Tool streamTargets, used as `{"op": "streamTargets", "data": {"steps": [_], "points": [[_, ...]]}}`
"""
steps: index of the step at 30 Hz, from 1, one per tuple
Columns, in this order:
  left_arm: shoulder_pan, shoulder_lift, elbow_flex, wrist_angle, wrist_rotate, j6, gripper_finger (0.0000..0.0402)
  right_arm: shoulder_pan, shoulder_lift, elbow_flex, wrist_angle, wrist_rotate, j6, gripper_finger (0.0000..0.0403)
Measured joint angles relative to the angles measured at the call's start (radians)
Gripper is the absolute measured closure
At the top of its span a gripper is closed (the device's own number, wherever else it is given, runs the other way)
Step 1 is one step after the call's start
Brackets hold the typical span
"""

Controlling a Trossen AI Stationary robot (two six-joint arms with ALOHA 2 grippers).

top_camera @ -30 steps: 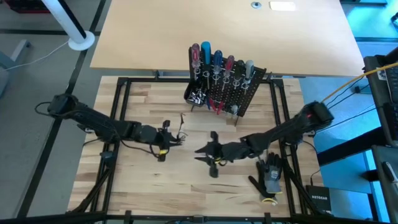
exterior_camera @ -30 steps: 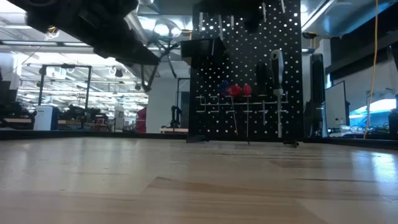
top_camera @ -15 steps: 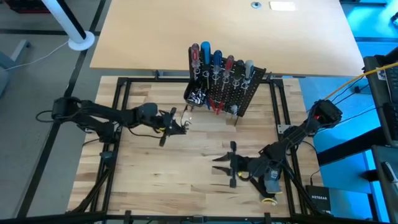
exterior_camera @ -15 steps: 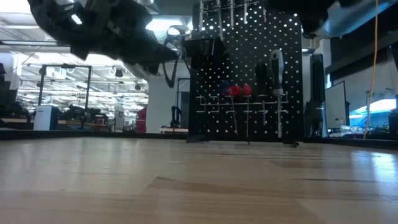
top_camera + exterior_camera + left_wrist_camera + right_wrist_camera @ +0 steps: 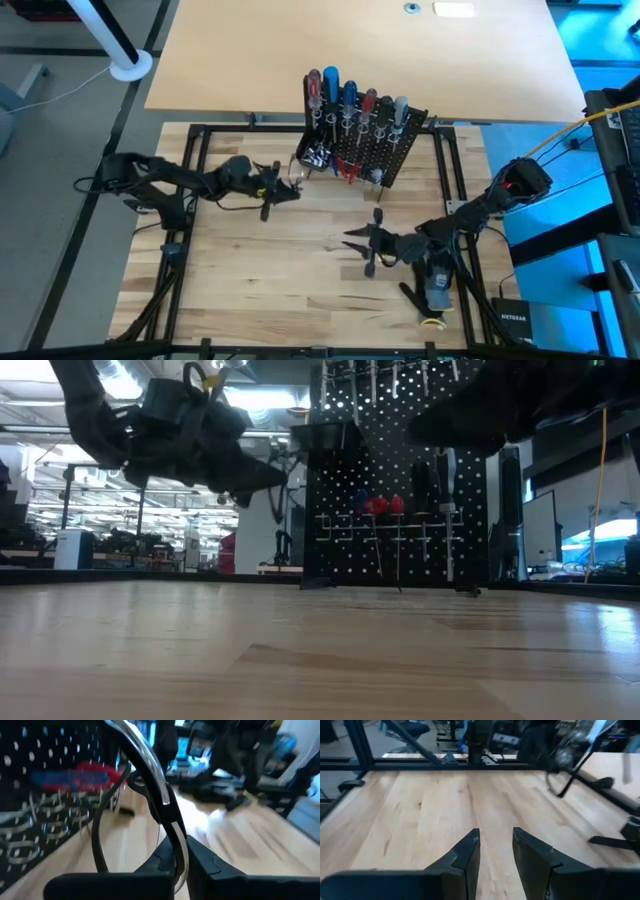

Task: Hang tools onto peg board
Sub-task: Hang the eye glasses on the black pegboard

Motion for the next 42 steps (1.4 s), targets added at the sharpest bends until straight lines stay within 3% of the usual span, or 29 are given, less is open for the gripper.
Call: {"op": "streamTargets", "data": {"steps": [5,10,19,26,42], "points": [[0.042,0.042,0.003,0.131,0.059,-0.041,0.0396,-0.042,0.0,-0.026,0.03,-0.088,0.02,0.0288],[0.026,0.123,0.003,0.176,0.065,-0.049,0.0396,-0.041,0.0,-0.031,0.036,-0.093,0.024,0.0288],[0.045,0.332,0.009,0.546,0.064,-0.136,0.0396,-0.041,0.0,-0.031,0.039,-0.095,0.025,0.0288],[0.024,0.427,0.093,0.556,0.084,-0.117,0.0396,-0.041,0.0,-0.031,0.039,-0.102,0.026,0.0288],[0.025,0.423,0.109,0.594,0.047,-0.123,0.0396,-0.041,0.0,-0.031,0.032,-0.113,0.03,0.0288]]}}
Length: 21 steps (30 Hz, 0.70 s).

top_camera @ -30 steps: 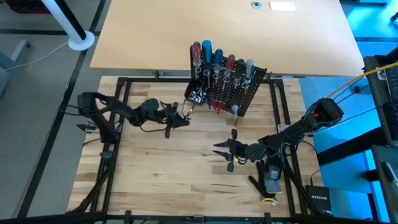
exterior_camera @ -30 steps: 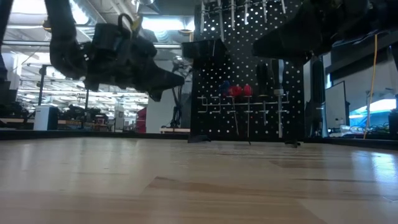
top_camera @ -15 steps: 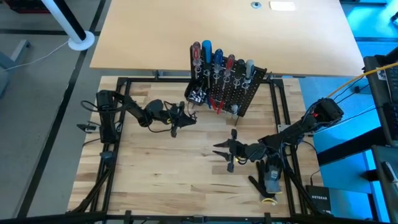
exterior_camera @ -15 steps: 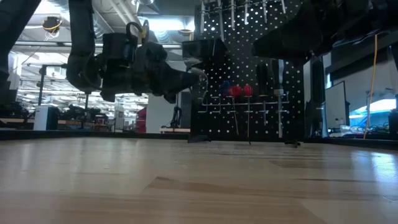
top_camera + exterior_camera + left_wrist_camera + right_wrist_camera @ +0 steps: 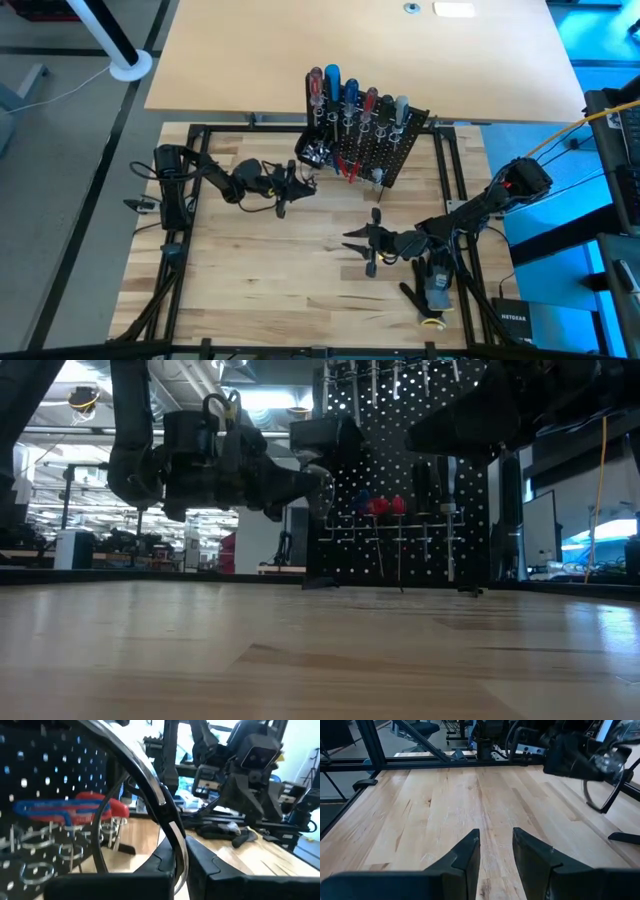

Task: Hang tools onto peg board
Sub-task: Hang the eye glasses on the black pegboard

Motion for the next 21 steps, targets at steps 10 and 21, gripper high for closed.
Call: {"op": "streamTargets", "data": {"steps": [10,21], "points": [[-0.001,0.0,0.0,-0.01,-0.049,0.009,0.0396,0.0,0.0,0.0,0.001,-0.01,0.0,0.0288],[-0.001,0.0,0.0,0.011,-0.078,0.027,0.0396,0.0,0.0,0.0,0.001,-0.016,0.0,0.0288]]}}
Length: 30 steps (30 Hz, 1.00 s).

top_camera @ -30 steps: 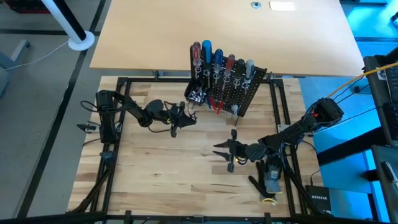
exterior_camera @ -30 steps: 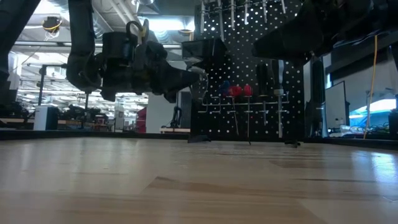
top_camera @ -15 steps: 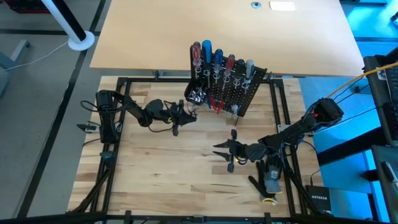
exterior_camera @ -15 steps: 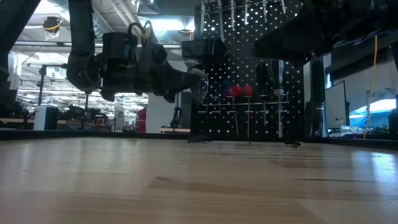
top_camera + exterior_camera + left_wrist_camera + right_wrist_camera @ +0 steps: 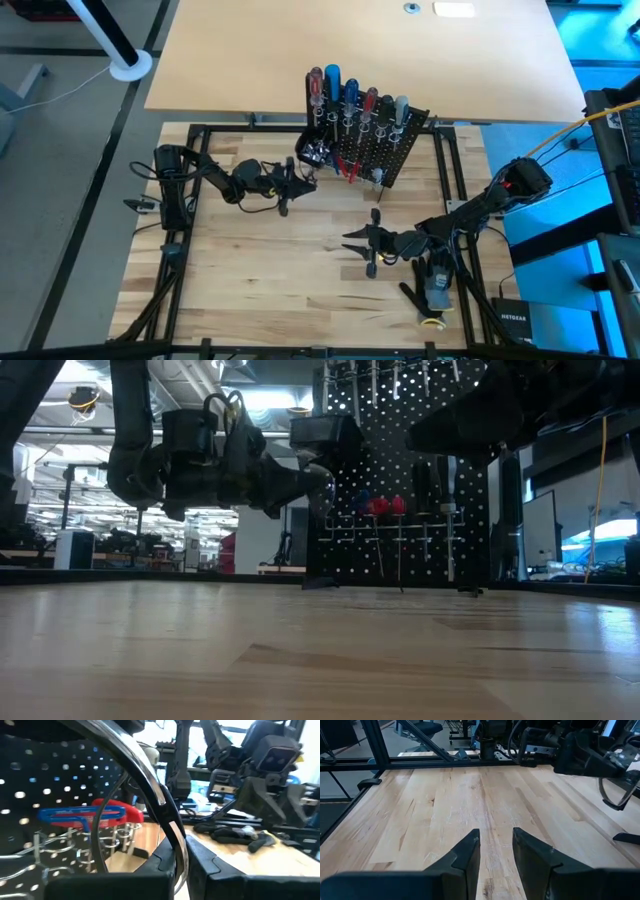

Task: Hang tools onto peg board
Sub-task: Hang the eye glasses on the black pegboard

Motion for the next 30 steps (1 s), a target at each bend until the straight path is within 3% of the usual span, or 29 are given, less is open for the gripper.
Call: {"op": "streamTargets", "data": {"steps": [17,30], "points": [[0.007,-0.002,0.022,-0.101,-0.048,0.078,0.039,0.0,0.0,0.0,0.0,0.0,0.0,0.0288],[0.005,-0.002,0.021,-0.042,-0.037,0.05,0.0389,0.0,0.0,0.0,0.0,-0.007,0.0,0.0288]]}}
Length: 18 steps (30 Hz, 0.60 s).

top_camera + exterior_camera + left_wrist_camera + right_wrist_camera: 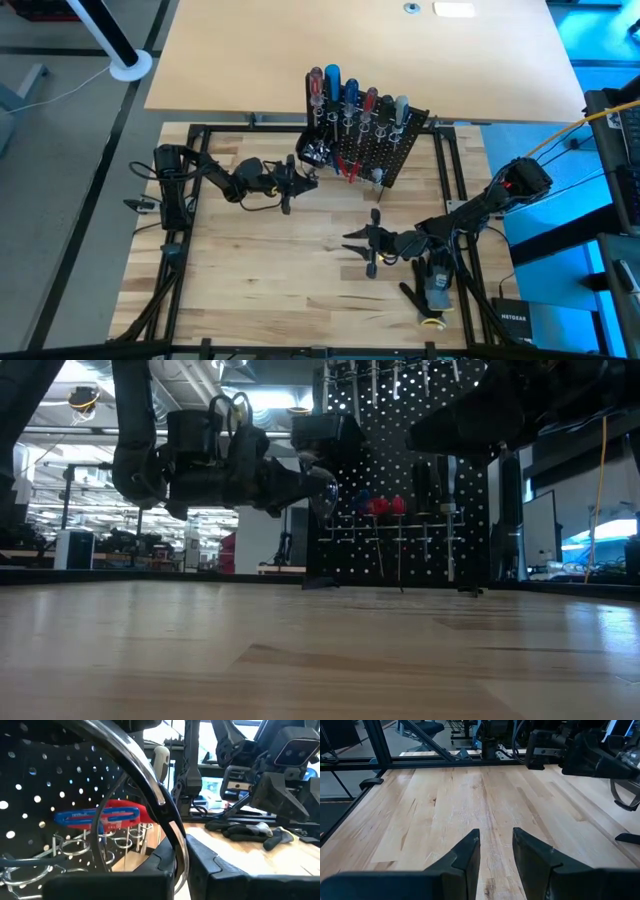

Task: Hang tools onto peg board
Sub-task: Hang the eye glasses on the black pegboard

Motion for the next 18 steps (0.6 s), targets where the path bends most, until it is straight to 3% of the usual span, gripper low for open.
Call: {"op": "streamTargets", "data": {"steps": [10,18], "points": [[0.002,0.0,0.0,0.041,0.0,-0.011,0.0389,0.0,0.0,0.0,-0.001,0.0,0.002,0.0288],[0.003,0.0,0.0,-0.018,-0.06,0.053,0.0389,0.0,0.0,0.0,-0.001,0.0,0.005,0.0288]]}}
